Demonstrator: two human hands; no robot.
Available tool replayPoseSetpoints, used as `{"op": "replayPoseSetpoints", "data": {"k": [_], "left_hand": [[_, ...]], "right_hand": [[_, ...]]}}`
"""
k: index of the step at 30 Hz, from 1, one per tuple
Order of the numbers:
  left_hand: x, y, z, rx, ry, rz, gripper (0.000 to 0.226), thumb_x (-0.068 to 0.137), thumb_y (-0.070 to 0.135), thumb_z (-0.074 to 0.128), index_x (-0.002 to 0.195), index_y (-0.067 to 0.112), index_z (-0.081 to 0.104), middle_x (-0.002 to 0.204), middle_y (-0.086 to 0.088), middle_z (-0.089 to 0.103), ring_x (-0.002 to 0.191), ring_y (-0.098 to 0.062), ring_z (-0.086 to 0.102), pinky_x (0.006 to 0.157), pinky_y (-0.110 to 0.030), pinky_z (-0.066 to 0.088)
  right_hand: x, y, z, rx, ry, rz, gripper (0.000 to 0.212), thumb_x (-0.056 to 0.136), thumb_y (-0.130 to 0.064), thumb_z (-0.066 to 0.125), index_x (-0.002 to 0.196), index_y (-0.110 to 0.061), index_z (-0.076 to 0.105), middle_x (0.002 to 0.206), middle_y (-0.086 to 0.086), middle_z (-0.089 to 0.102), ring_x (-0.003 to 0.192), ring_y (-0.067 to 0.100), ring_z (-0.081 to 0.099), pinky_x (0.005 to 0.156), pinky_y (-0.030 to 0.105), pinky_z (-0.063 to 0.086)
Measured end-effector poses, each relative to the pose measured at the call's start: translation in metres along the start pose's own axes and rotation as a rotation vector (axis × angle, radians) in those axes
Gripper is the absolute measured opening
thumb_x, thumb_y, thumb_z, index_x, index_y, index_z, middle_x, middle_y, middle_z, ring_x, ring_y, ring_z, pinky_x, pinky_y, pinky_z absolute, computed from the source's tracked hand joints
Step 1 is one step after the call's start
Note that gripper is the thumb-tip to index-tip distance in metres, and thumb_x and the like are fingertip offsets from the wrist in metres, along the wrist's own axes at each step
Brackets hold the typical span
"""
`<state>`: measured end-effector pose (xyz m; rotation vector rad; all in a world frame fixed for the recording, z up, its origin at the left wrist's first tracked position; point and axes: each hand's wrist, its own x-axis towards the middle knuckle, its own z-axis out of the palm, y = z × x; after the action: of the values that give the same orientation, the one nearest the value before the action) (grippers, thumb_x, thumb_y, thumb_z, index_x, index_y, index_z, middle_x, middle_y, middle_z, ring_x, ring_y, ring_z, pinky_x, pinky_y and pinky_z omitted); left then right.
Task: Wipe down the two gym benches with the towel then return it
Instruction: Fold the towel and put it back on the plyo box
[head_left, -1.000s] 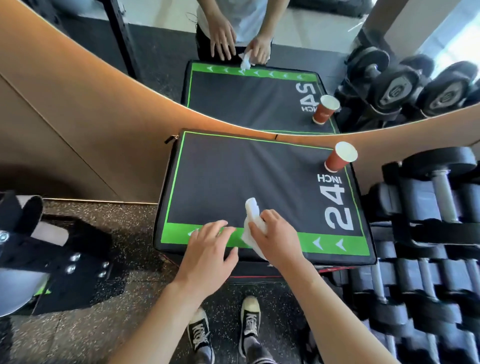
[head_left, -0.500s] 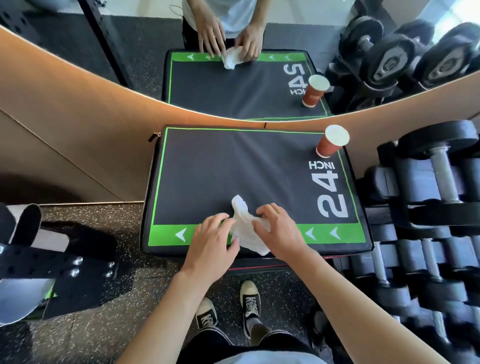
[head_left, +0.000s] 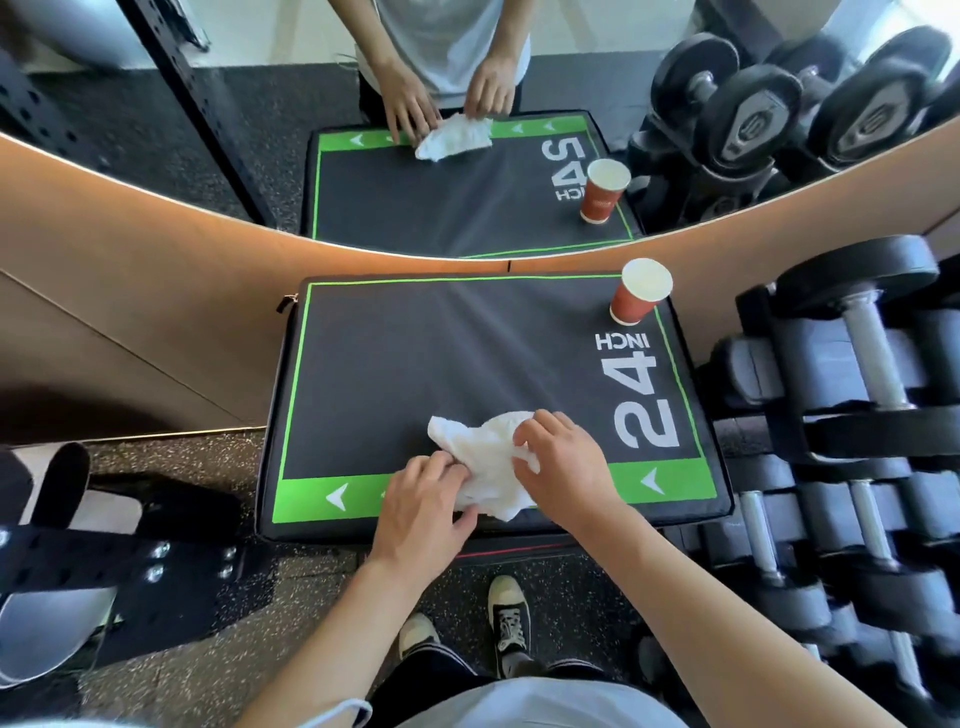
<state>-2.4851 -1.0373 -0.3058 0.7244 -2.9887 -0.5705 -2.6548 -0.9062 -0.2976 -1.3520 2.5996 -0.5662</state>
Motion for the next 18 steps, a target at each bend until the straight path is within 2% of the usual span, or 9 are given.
{"op": "replayPoseSetpoints", "data": {"k": [3,6,9,12,15,18], "left_hand": [[0.003,0.004,-0.001,0.03,-0.017,-0.005,0.033,0.088,0.05,0.066,0.112,0.026,0.068,0.114,0.01,0.058,0.102,-0.021,0.054,0.087,-0.038,0.05],[0.005,0.004,-0.004,0.034,-0.012,-0.017,0.032,0.094,0.049,0.056,0.111,0.027,0.07,0.11,0.01,0.059,0.1,-0.021,0.055,0.086,-0.039,0.049],[0.011,0.004,-0.008,0.047,0.001,-0.033,0.025,0.095,0.04,0.062,0.11,0.023,0.071,0.109,0.008,0.061,0.098,-0.022,0.057,0.082,-0.039,0.05],[0.016,0.008,-0.007,0.055,-0.024,-0.02,0.027,0.095,0.038,0.063,0.116,0.022,0.068,0.114,0.007,0.061,0.099,-0.022,0.057,0.084,-0.04,0.051],[0.016,0.009,-0.002,0.046,-0.028,-0.035,0.027,0.094,0.039,0.065,0.116,0.023,0.068,0.114,0.007,0.059,0.1,-0.022,0.056,0.084,-0.04,0.051],[0.013,0.01,0.0,0.06,0.003,-0.054,0.025,0.091,0.04,0.068,0.11,0.024,0.068,0.108,0.007,0.059,0.096,-0.022,0.056,0.079,-0.04,0.052]], "right_hand": [[0.001,0.008,0.006,-0.035,-0.108,0.121,0.022,0.092,-0.034,0.068,0.108,-0.019,0.065,0.103,-0.004,0.058,0.099,0.023,0.054,0.078,0.038,0.049],[0.004,0.012,0.008,0.174,-0.068,0.232,0.022,0.091,-0.042,0.069,0.1,-0.024,0.063,0.098,-0.013,0.053,0.097,0.014,0.054,0.07,0.032,0.046],[0.015,0.012,0.007,0.159,-0.044,0.208,0.026,0.095,-0.036,0.067,0.115,-0.02,0.064,0.11,-0.008,0.053,0.101,0.018,0.058,0.069,0.03,0.045],[0.028,0.008,0.006,0.082,-0.113,0.156,0.039,0.098,-0.03,0.065,0.133,-0.015,0.059,0.127,0.001,0.052,0.117,0.024,0.051,0.088,0.037,0.051],[0.036,0.006,0.01,0.085,-0.18,0.167,0.031,0.099,-0.024,0.06,0.128,-0.013,0.061,0.123,0.004,0.054,0.115,0.027,0.049,0.091,0.037,0.048],[0.044,0.008,0.01,0.103,-0.198,0.161,0.018,0.099,-0.018,0.057,0.115,-0.011,0.063,0.112,0.004,0.056,0.111,0.027,0.053,0.084,0.033,0.043]]}}
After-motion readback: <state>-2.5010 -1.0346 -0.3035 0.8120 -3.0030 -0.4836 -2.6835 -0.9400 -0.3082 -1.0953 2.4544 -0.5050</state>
